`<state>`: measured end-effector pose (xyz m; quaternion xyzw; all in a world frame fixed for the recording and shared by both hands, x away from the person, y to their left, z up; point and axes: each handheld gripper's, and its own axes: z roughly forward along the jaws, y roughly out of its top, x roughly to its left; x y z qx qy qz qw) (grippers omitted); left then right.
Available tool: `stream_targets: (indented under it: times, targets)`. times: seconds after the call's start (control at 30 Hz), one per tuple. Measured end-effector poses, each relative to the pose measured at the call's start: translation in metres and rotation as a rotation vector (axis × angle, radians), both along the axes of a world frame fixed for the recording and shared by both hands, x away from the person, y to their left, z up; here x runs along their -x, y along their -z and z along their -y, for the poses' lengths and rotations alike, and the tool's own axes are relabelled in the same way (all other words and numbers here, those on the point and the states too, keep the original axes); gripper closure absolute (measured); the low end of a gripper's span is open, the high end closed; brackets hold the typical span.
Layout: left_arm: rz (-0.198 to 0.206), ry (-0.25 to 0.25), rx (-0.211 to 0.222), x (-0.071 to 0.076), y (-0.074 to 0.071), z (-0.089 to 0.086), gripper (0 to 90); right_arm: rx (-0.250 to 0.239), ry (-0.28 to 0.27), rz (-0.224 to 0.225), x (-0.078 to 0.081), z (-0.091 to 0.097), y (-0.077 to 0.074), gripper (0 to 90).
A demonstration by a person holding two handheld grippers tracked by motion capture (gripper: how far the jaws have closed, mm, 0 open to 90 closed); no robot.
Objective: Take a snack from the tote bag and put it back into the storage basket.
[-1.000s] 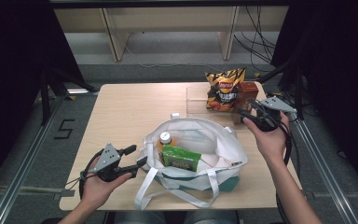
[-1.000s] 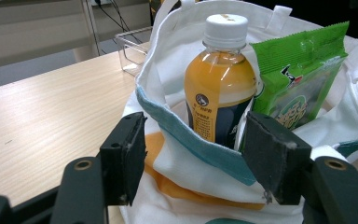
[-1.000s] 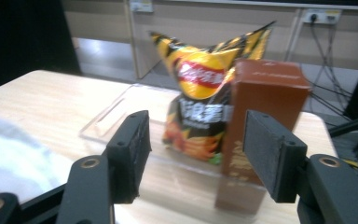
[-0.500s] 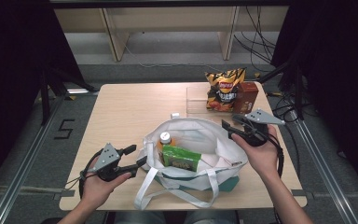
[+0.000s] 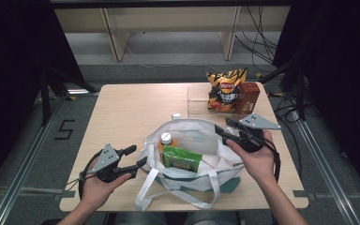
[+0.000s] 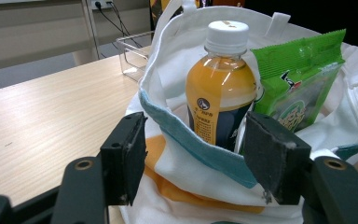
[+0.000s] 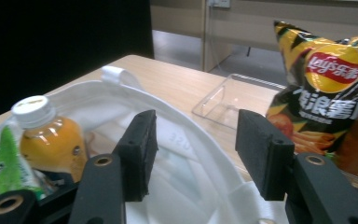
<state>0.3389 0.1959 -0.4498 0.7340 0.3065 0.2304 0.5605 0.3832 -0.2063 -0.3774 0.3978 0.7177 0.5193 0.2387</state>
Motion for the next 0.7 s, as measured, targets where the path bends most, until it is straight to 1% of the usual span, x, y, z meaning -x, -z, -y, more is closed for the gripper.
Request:
stream_targets:
  times: [0.03,0.07,0.1,0.13,0.17,0.2,0.23,0.27,0.3,0.33,0.37,0.4,0.43,0.47,0.5,0.53,0.57,0.6,0.63,0.67,0.7]
  targets:
    - [0.000,0.002,-0.004,0.000,0.000,0.000,38.8,0.008,-0.013,-0.002,0.000,0.000,0.000,48.5]
    - [0.005,0.010,0.003,-0.001,0.001,0.001,38.8,0.009,-0.008,-0.017,0.003,-0.002,-0.001,48.5]
    - [0.004,0.011,0.004,-0.001,0.001,0.001,38.8,0.024,-0.021,0.010,0.001,-0.002,-0.001,48.5]
    - [0.009,0.014,0.000,-0.001,0.000,0.001,38.8,0.017,-0.030,0.003,0.001,-0.003,0.000,48.5]
    - [0.002,0.009,0.005,0.000,0.000,0.001,38.8,0.026,-0.024,0.013,0.001,-0.004,-0.001,48.5]
    - [0.004,0.006,-0.004,0.000,0.000,0.001,38.8,0.013,-0.022,-0.006,0.002,-0.005,0.000,48.5]
    - [0.005,0.006,-0.006,0.000,0.000,0.000,38.8,0.008,-0.029,0.004,0.001,-0.005,0.000,48.5]
    - [0.009,0.006,-0.010,0.001,0.000,0.000,38.8,0.003,-0.046,-0.006,0.002,-0.006,0.001,48.5]
    - [0.009,0.001,-0.009,0.002,-0.001,0.000,38.8,-0.001,-0.045,-0.011,0.003,-0.007,0.001,48.6]
    - [0.018,0.005,-0.002,0.001,-0.001,0.000,38.8,0.011,-0.046,-0.008,0.004,-0.008,0.001,48.6]
    - [0.014,-0.002,-0.009,0.003,-0.002,0.000,38.8,0.017,-0.041,0.001,0.006,-0.009,0.000,48.6]
    - [0.015,-0.003,-0.008,0.003,-0.002,0.000,38.8,0.005,-0.060,-0.011,0.007,-0.010,0.000,48.6]
    - [0.015,-0.005,-0.008,0.003,-0.001,0.000,38.8,0.009,-0.051,-0.009,0.009,-0.011,0.000,48.6]
    - [0.016,-0.007,-0.009,0.003,-0.002,0.000,38.8,0.009,-0.067,-0.007,0.009,-0.012,0.000,48.6]
    - [0.017,-0.006,-0.010,0.003,-0.002,0.000,38.8,0.015,-0.070,0.010,0.009,-0.012,0.000,48.6]
    - [0.018,-0.006,-0.011,0.002,-0.002,-0.001,38.8,0.005,-0.074,-0.001,0.011,-0.013,0.000,48.6]
    - [0.018,-0.007,-0.010,0.002,-0.002,-0.001,38.8,0.006,-0.081,0.012,0.011,-0.014,0.001,48.6]
    - [0.018,-0.007,-0.008,0.002,-0.002,-0.001,38.8,0.016,-0.080,0.012,0.011,-0.015,0.001,48.6]
    - [0.015,-0.010,-0.006,0.002,-0.002,-0.001,38.8,-0.005,-0.084,-0.004,0.012,-0.017,0.001,48.6]
    - [0.014,-0.013,-0.003,0.001,-0.002,-0.002,38.8,-0.007,-0.076,-0.027,0.015,-0.019,0.001,48.5]
    - [0.013,-0.013,0.000,0.001,-0.002,-0.002,38.8,0.001,-0.093,-0.003,0.013,-0.019,0.002,48.5]
